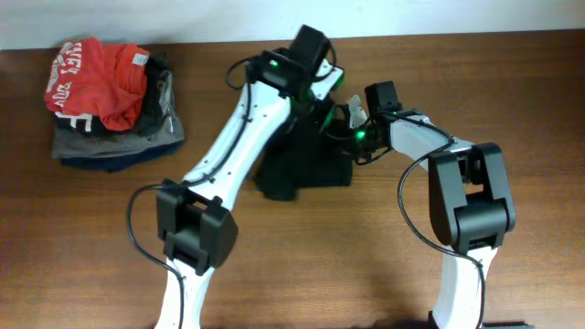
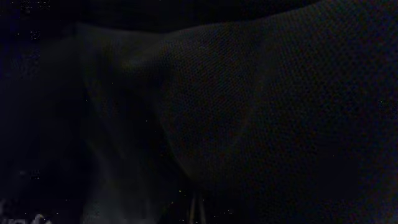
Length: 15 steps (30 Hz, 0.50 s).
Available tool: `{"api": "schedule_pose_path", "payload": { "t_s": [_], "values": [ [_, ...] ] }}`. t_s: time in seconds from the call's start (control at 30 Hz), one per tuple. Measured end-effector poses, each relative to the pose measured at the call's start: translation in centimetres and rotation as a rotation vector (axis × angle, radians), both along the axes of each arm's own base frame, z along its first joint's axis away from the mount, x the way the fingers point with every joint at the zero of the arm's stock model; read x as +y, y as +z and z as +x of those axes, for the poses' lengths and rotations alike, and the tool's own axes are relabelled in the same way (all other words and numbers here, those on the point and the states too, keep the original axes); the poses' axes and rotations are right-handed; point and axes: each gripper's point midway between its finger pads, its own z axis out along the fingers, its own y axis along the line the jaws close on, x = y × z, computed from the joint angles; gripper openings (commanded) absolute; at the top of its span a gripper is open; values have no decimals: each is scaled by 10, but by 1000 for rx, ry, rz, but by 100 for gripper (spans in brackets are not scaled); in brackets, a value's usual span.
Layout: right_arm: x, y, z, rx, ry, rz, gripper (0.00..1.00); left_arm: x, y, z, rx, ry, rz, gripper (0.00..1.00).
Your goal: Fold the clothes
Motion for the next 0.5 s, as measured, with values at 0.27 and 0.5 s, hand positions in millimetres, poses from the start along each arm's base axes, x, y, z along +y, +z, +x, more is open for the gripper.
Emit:
{"api": "schedule_pose_path", "payload": {
  "t_s": [0.27,0.5],
  "values": [
    [-8,6,7,-9,-15,73,4,-14,-14,3,-7,6,4,1],
    [-83,86,39,-166,-161,138,4,-24,-37,20,-27,10,-7,19]
  ]
}}
